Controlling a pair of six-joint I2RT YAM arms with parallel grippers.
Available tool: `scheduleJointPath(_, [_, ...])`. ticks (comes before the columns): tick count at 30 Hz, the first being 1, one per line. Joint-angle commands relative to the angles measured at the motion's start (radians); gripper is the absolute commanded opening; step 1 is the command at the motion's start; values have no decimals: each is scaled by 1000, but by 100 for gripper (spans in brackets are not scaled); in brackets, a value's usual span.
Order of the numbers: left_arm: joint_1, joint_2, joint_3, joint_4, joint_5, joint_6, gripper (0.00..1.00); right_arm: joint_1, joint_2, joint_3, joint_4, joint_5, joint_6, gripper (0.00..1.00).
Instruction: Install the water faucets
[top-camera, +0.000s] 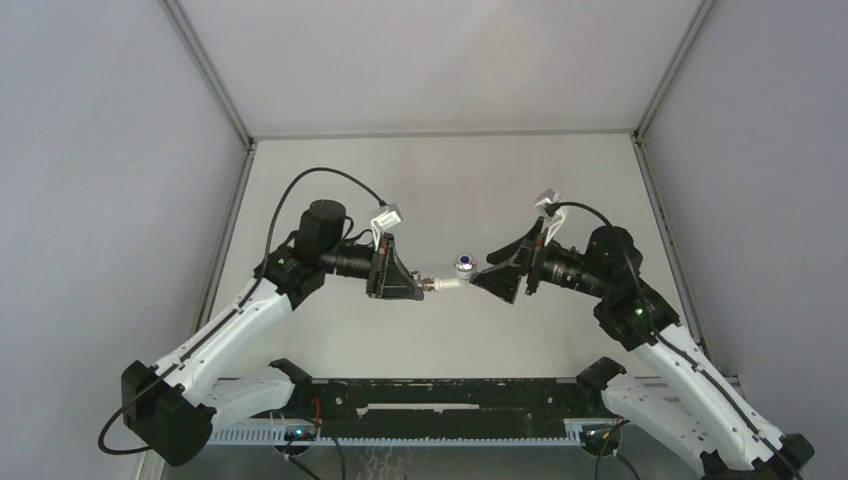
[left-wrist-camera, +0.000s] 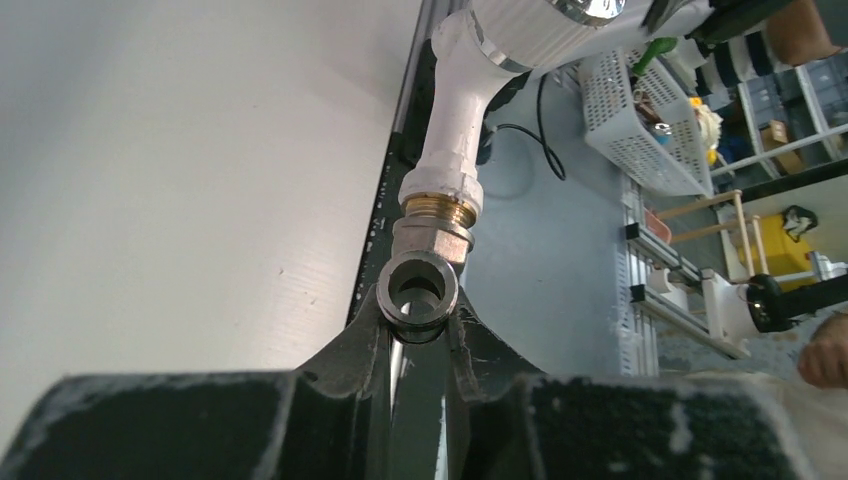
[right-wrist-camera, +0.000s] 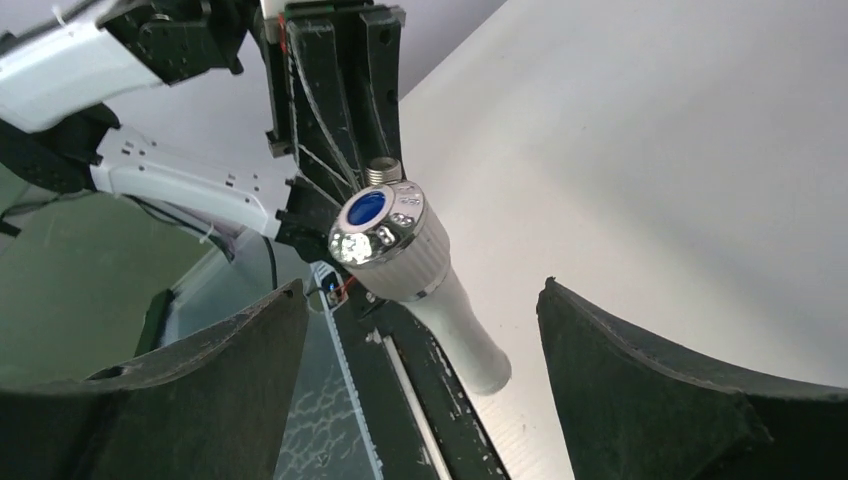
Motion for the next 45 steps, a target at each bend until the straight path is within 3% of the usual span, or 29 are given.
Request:
scheduleJointPath(1, [3,-26,85,79,99,-75,0,58,66,-2,89,29,-69,91])
scheduleJointPath(4, [3,-33,87,80,96,-82,0,77,111,-2,137,-5,-50,86])
scheduleJointPath(8, [4,-51,85,60,45,-47,0,69,153,1,168,-17,61,45])
scheduleJointPath(10, [3,-71,76,31,-43,9,0,32,193,16,167,-80,164,35])
scheduleJointPath(17, [-56,-158,29,14,-356,195,0,-23,419,33,273,-408,625,27])
scheduleJointPath(19, [-59,-166,13,26,-408,210,0,-24,455,33,222,-433,668,36])
scheduleJointPath(22, [-53,-179,-14,39,-461,204,0,-66,459,33,109,-426,634,67])
scheduleJointPath(25, [-24,-200,-47,87,-369,142,0,-144,402,38,-4,-361,520,84])
scheduleJointPath(28, [10,-198,-20,52,-320,83,0,-187,324,71,-108,-272,365,85])
scheduleJointPath(30, [35,-185,10,25,-253,50,0,-178,243,93,-171,-134,224,85])
scheduleJointPath(33, [58,-160,47,14,-135,-10,0,-124,71,32,-83,28,69,86])
scheduleJointPath(38, [67,-88,119,6,59,-114,0,-41,-130,-146,257,58,-153,87])
scheduleJointPath(40, [67,-70,133,42,138,-196,0,0,-152,-162,297,47,-255,88])
scheduleJointPath(45, [67,-78,150,123,165,-316,0,26,-121,-153,344,-1,-359,94])
